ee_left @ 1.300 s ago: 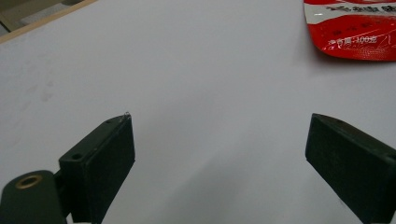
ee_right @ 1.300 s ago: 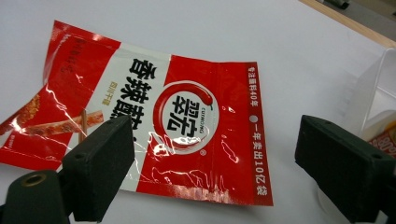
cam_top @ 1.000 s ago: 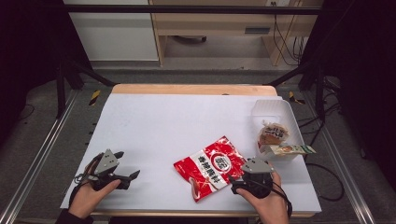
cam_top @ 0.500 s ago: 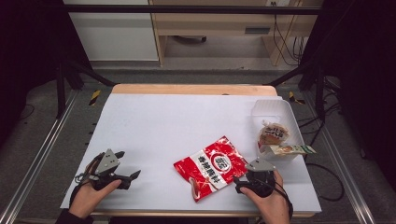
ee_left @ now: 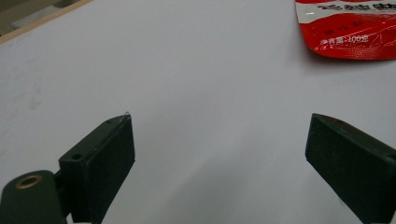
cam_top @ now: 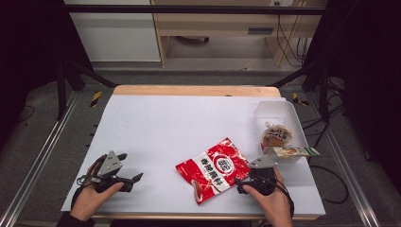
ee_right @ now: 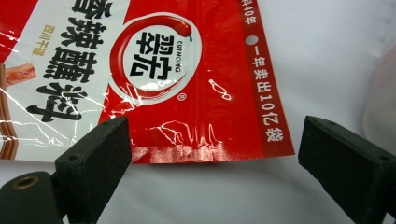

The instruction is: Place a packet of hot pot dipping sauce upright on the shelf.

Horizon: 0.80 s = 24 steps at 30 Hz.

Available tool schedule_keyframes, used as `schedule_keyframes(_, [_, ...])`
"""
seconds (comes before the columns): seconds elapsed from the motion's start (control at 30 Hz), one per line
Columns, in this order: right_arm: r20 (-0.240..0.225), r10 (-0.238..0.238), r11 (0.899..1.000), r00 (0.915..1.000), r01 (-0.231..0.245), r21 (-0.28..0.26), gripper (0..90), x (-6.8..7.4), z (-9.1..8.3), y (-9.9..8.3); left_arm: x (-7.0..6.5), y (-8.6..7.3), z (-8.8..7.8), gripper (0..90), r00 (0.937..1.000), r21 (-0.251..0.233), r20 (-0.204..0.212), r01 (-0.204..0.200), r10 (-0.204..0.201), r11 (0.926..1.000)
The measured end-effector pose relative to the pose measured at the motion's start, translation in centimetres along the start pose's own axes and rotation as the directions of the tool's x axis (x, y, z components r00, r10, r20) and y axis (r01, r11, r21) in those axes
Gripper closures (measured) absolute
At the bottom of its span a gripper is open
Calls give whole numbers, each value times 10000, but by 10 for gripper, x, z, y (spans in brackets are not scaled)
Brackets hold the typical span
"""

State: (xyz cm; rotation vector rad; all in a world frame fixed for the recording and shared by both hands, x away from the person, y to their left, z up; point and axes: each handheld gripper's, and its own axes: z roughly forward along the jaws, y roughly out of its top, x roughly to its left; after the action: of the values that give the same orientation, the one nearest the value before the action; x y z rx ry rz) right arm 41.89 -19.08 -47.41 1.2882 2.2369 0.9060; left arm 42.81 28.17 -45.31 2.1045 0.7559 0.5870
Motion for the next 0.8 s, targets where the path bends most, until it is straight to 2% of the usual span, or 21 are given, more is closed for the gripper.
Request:
schedule_keyframes(0.1, [-240,-4,10000,9997,5,37,110,2,2,1,0,0,0,81,10000,-1,7,0,0,10000])
schedule_keyframes(0.2, [-205,-234,9997,9995,234,30,112,2,3,1,-1,1,1,80,10000,-16,21,-13,13,10000])
schedule_keyframes(0.3, [-216,-174,9998,9996,174,-18,133,3,2,2,-1,1,1,80,10000,-23,24,1,-1,10000])
schedule_keyframes(0.43, [-331,-177,9991,9993,164,-384,170,7,-3,5,-1,1,1,80,10000,-18,28,-1,1,10000])
schedule_keyframes(0.5, [-532,-129,9980,9985,96,-618,204,9,-7,8,-1,1,2,81,10000,7,23,-18,18,10000])
schedule_keyframes(0.6, [-800,-80,9945,9968,-4,-1046,288,11,-14,12,-1,1,2,80,10000,62,37,-54,54,10000])
schedule_keyframes(0.63, [-891,-35,9949,9960,-55,-1009,298,10,-14,13,-1,1,3,80,10000,63,41,-53,53,10000])
schedule_keyframes(0.7, [-689,-26,9978,9976,-20,-666,362,7,-11,14,-1,1,3,81,10000,43,32,-70,70,10000])
schedule_keyframes(0.77, [-805,129,9986,9967,-169,-495,405,4,-8,15,-1,1,3,81,10000,28,39,-80,80,10000])
schedule_keyframes(0.8, [-785,64,9991,9969,-97,-424,432,3,-7,16,-2,1,3,81,10000,22,44,-85,85,10000])
